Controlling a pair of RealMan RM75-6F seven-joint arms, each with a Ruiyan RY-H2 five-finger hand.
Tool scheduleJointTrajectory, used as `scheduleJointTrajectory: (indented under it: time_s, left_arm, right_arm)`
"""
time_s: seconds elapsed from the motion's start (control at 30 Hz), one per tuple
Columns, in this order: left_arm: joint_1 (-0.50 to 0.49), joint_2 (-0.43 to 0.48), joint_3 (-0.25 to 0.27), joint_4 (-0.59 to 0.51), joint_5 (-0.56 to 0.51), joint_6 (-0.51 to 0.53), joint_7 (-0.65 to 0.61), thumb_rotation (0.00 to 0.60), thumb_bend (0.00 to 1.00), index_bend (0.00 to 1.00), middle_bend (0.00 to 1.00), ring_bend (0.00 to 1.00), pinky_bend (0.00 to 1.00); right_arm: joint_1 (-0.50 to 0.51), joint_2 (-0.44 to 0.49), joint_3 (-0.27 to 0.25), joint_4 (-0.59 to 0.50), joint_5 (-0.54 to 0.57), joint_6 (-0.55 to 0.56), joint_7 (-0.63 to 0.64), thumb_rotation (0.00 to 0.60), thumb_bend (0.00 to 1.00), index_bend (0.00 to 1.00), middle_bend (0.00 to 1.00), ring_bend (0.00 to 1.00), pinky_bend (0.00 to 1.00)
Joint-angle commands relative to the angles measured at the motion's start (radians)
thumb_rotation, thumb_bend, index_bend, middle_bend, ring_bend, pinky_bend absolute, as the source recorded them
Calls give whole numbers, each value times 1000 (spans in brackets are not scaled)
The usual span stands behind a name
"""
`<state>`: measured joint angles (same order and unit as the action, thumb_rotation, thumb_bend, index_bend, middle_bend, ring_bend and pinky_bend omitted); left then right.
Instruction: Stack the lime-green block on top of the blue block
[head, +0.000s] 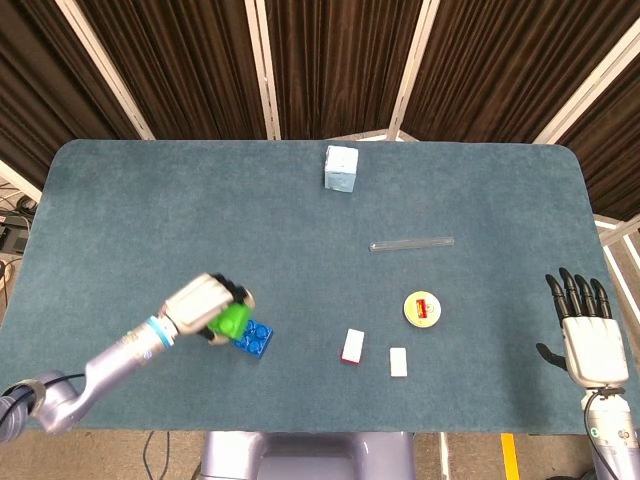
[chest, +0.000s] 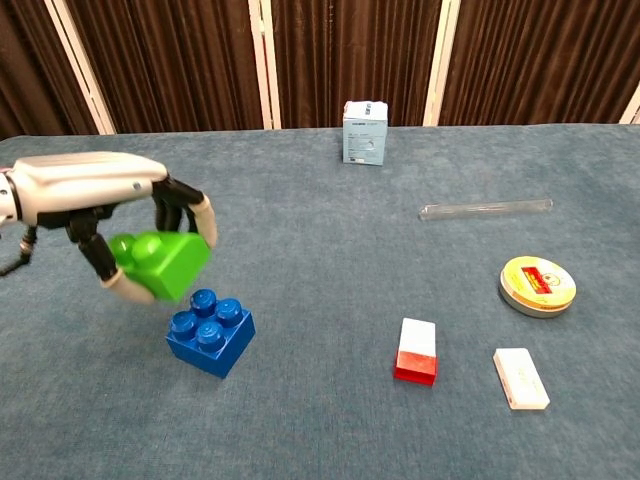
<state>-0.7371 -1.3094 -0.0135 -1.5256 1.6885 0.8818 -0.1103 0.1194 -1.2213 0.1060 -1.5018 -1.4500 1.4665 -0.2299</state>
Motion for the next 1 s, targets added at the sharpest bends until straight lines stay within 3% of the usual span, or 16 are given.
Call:
scheduleJointTrajectory:
  time_s: [0.03, 0.5, 1.0]
  left_arm:
    - [-37, 8, 22, -44, 29, -23, 23, 600, 190, 515, 500, 448, 386]
    - [-88, -67, -11, -88, -97, -134, 269, 600, 198, 516, 496, 442, 331]
    - [-95, -93, -14, -55, -171, -139, 292, 600, 199, 515, 497, 442, 331]
  right_arm:
    - [-1, 0, 0, 0, 2, 0, -2, 600, 0, 11, 0, 0, 0]
    - [-7, 14, 3, -4, 16, 4, 18, 600, 0, 11, 0, 0, 0]
    - [-9, 17, 4, -7, 16, 10, 20, 600, 0, 11, 0, 0, 0]
